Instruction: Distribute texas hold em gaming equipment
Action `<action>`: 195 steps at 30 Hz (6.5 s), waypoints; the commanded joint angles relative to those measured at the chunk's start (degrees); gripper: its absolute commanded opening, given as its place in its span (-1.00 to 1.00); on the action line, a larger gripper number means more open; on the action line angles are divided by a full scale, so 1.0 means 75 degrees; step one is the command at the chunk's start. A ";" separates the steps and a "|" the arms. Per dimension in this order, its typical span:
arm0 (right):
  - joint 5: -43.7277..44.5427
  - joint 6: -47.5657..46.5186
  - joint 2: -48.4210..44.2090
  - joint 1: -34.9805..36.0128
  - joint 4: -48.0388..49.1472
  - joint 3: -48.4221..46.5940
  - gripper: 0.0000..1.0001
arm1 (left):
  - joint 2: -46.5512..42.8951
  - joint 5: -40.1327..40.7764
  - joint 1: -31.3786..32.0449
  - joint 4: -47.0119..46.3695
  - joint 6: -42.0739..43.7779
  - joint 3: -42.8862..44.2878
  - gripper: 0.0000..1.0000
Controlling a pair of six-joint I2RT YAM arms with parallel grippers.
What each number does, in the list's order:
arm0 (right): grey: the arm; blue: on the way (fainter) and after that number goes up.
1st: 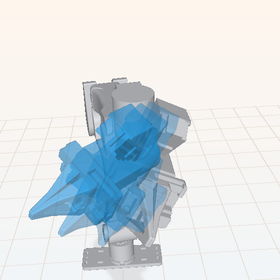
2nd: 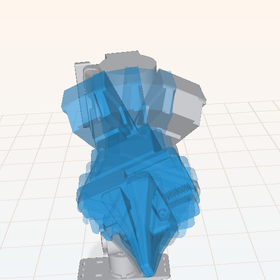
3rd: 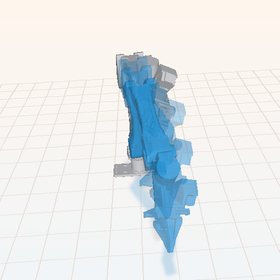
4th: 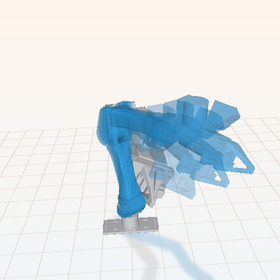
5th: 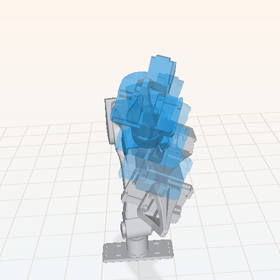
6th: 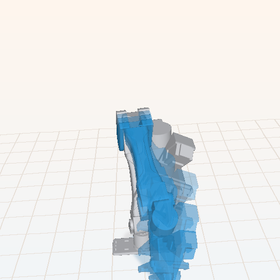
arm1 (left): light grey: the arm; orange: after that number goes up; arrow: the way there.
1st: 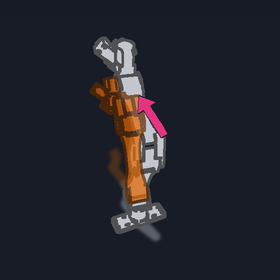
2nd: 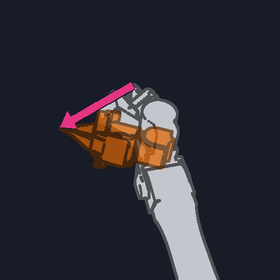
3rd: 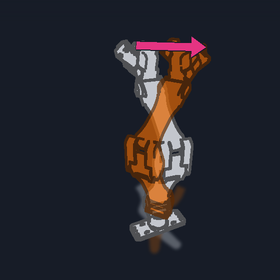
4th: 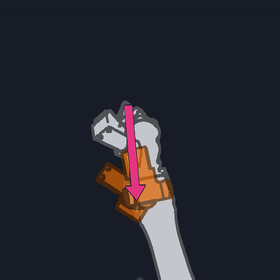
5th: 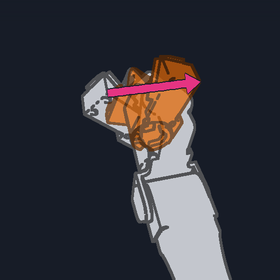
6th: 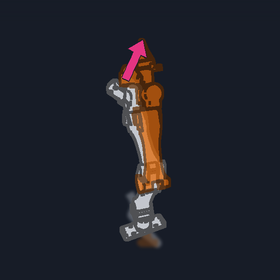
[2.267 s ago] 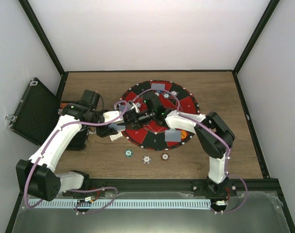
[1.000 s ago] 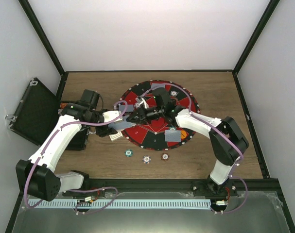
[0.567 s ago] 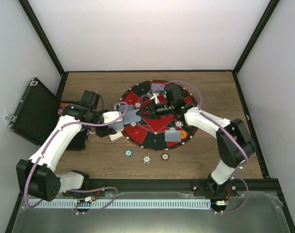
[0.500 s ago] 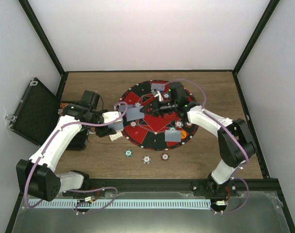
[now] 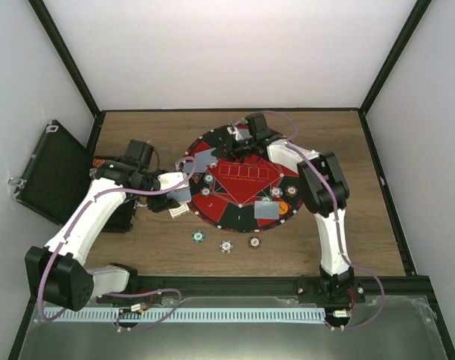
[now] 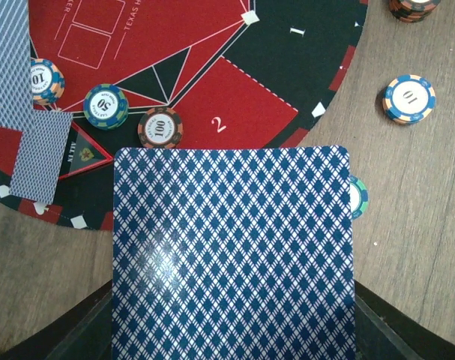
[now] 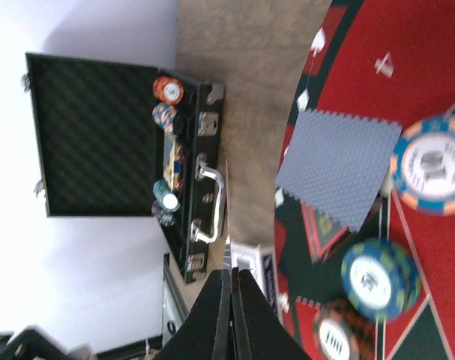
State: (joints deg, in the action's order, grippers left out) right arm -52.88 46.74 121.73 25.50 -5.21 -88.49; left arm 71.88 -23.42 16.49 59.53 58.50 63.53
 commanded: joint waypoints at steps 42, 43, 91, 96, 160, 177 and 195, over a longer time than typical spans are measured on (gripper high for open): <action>0.0705 0.0011 -0.2917 0.1346 0.0694 0.2259 0.58 | -0.0162 -0.0366 -0.0019 0.0113 -0.0108 0.0388 -0.91; 0.0605 0.0115 -0.3044 0.1437 0.0896 0.2447 0.58 | -0.0156 -0.0368 -0.0019 0.0114 -0.0109 0.0402 -0.92; -0.0121 0.1100 -0.1494 0.2313 0.2501 0.2417 0.17 | -0.0134 -0.0419 -0.0007 0.0218 -0.0100 0.0523 -0.91; -0.0017 0.0864 -0.1703 0.2069 0.2252 0.2665 0.12 | -0.0150 -0.0416 -0.0010 0.0243 -0.0091 0.0544 -0.91; 0.1764 -0.1451 0.3448 -0.1927 -0.2001 -0.5268 -0.49 | 0.0056 -0.0599 -0.0007 0.0158 -0.0100 0.0354 -0.91; 0.3568 -0.2509 0.0266 -0.1898 -0.2871 -0.3005 0.29 | -0.0137 -0.0398 -0.0010 0.0107 -0.0298 0.0285 -0.91; 0.1066 -0.0056 -0.4736 0.1041 0.1131 0.4143 0.75 | -0.0425 -0.0499 -0.0008 0.0236 -0.0296 0.0184 -0.91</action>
State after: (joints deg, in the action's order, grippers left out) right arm -40.18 40.32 89.34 30.20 -7.11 -59.22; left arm 70.06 -25.67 16.49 61.30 56.12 65.45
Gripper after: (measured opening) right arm 0.875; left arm 0.640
